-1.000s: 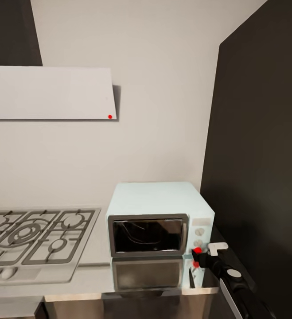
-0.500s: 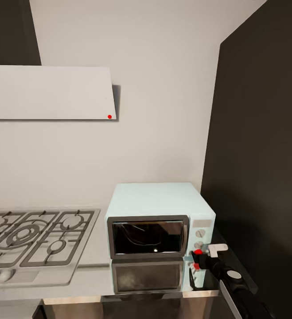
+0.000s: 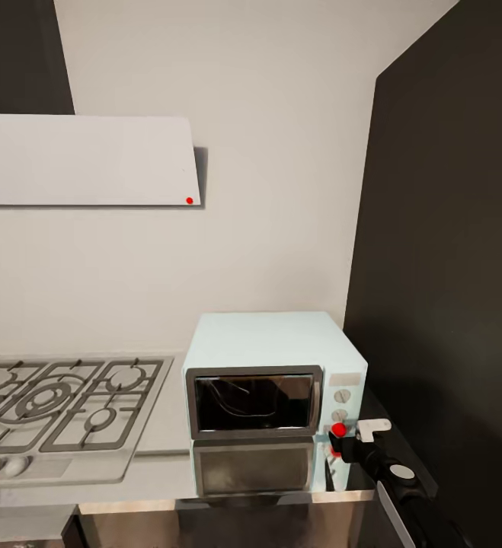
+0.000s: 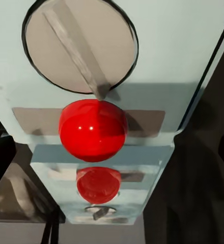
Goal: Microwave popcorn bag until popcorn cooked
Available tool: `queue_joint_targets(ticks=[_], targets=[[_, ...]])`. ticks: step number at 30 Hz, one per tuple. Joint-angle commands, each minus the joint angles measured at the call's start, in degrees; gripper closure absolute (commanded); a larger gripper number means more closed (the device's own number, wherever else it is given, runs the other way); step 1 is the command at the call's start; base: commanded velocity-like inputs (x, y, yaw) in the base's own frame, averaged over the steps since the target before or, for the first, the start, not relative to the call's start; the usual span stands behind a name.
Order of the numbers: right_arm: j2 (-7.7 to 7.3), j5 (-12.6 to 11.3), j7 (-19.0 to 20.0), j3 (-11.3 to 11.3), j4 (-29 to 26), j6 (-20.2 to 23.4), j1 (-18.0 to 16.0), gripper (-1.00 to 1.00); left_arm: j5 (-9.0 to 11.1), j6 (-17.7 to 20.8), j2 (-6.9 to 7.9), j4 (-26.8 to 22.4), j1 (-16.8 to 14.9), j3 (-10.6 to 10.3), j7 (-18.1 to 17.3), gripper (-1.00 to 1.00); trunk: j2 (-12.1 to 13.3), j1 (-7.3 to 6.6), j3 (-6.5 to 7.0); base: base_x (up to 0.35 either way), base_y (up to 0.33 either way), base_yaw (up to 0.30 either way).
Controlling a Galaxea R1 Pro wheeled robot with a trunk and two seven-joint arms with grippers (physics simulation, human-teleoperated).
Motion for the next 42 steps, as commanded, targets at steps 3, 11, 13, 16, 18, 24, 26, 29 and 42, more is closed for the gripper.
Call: queue_joint_targets(ticks=[3, 11, 13, 16, 18, 24, 26, 29, 42], targets=[[-0.05, -0.18, -0.23, 0.10, -0.07, 0.30, 0.00, -1.00, 0.61, -0.23, -0.01, 0.11, -0.04, -0.48, -0.20, -1.00, -0.03, 0.02, -0.02, 0.000, 0.000, 0.000], [-0.05, -0.14, -0.27, 0.10, -0.07, 0.38, 0.00, 1.00, 0.61, -0.23, -0.01, 0.11, -0.04, -0.48, -0.20, -1.00, -0.03, 0.02, -0.02, 0.000, 0.000, 0.000], [-0.05, -0.13, -0.28, 0.10, -0.07, 0.38, 0.00, 1.00, 0.61, -0.23, -0.01, 0.11, -0.04, -0.48, -0.20, -1.00, -0.03, 0.02, -0.02, 0.000, 0.000, 0.000], [-0.05, -0.13, -0.30, 0.10, -0.07, 0.38, 0.00, 1.00, 0.62, -0.23, -0.01, 0.11, -0.05, -0.48, -0.20, -1.00, -0.03, 0.02, -0.02, 0.000, 0.000, 0.000], [-0.05, -0.13, -0.29, 0.10, -0.07, 0.38, 0.00, 1.00, 0.62, -0.23, -0.01, 0.11, -0.05, -0.48, -0.20, -1.00, -0.03, 0.02, -0.02, 0.000, 0.000, 0.000], [0.65, -0.07, 0.03, 0.13, 1.41, 0.39, 0.00, 1.00, 0.57, -0.23, -0.01, 0.11, -0.03, -0.48, -0.20, -1.00, -0.03, 0.02, -0.02, 0.000, 0.000, 0.000], [0.99, -0.05, 0.23, 0.17, 2.13, 0.36, 0.00, 1.00, 0.58, -0.23, -0.01, 0.11, -0.04, -0.48, -0.20, -1.00, -0.03, 0.02, -0.02, 0.000, 0.000, 0.000], [1.07, -0.02, 0.19, 0.18, 2.52, 0.32, 0.00, 1.00, 0.61, -0.24, -0.01, 0.11, -0.03, -0.48, -0.20, -1.00, -0.03, 0.02, -0.02, 0.000, 0.000, 0.000], [1.10, 0.22, -0.44, 0.10, 2.65, 0.30, 0.00, 1.00, 0.60, -0.23, 0.16, 0.11, -0.05, -0.48, -0.20, -1.00, -0.03, 0.02, -0.02, 0.050, 0.000, 0.000]])
